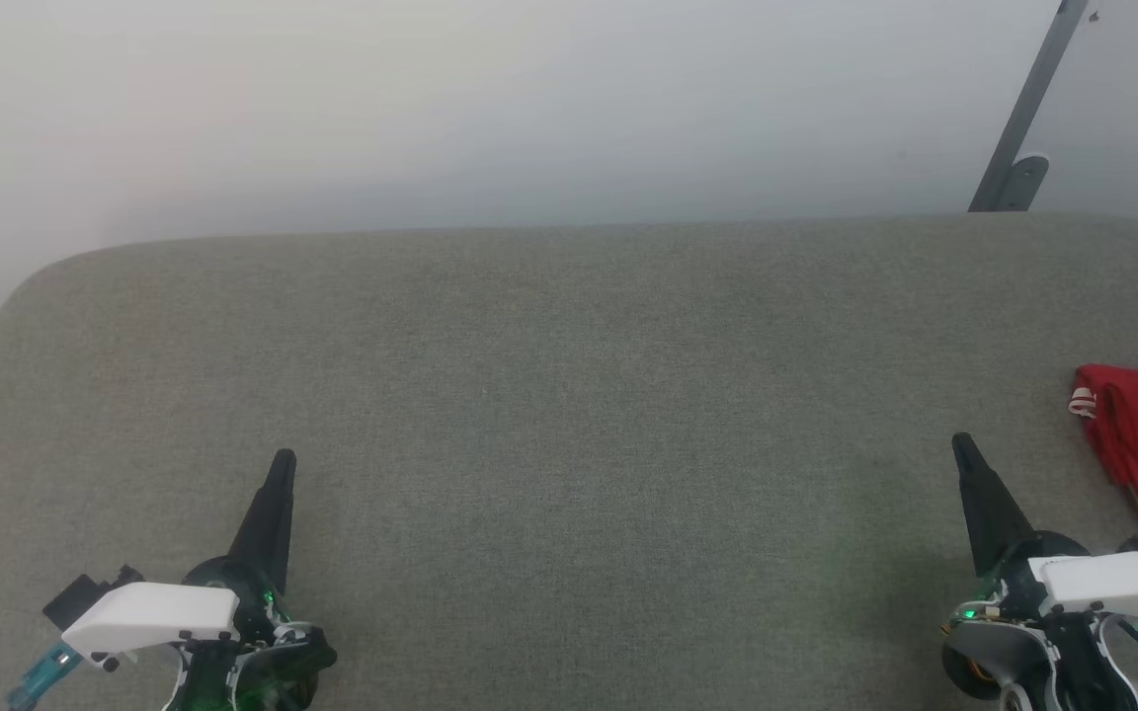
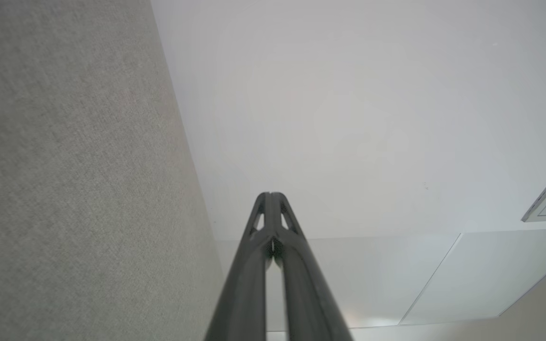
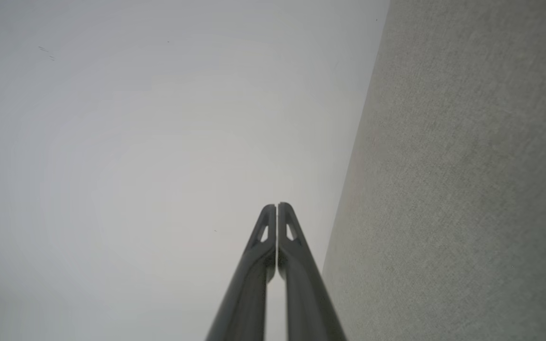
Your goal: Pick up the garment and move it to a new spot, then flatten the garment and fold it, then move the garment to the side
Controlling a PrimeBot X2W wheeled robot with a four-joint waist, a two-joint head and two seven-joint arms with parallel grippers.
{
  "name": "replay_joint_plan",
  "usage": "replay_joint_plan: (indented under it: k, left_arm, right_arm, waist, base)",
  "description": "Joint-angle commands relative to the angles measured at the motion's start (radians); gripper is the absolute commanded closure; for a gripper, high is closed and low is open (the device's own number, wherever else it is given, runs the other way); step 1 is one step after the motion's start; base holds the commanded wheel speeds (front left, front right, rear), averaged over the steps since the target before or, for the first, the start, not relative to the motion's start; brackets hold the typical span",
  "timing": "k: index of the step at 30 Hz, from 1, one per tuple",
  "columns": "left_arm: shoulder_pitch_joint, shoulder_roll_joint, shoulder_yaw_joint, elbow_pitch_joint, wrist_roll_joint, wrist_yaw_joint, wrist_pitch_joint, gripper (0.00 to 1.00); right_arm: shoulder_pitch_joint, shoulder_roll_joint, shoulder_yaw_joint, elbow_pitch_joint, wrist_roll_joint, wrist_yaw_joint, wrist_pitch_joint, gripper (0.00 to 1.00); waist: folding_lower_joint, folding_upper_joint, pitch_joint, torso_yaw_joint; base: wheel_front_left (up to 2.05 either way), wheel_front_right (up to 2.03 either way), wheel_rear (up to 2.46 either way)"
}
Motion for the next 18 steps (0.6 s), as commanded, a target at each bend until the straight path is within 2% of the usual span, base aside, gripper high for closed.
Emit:
replay_joint_plan:
  k: [1,18]
  left_arm:
    - [-0.011,-0.003,0.004,0.000,0.004,-0.003,0.005,1.00]
    - [-0.011,-0.003,0.004,0.000,0.005,-0.003,0.004,1.00]
  right_arm:
    - [-0.006,0.003,0.000,0.001,0.004,0.000,0.002,1.00]
    - [-0.006,0.003,-0.001,0.001,0.005,0.000,0.002,1.00]
  waist:
    - [0.0000,0.0000,0.000,0.000]
    - [0.0000,0.0000,0.000,0.000]
  base:
    - [0.00,0.00,0.00]
    - [0.00,0.00,0.00]
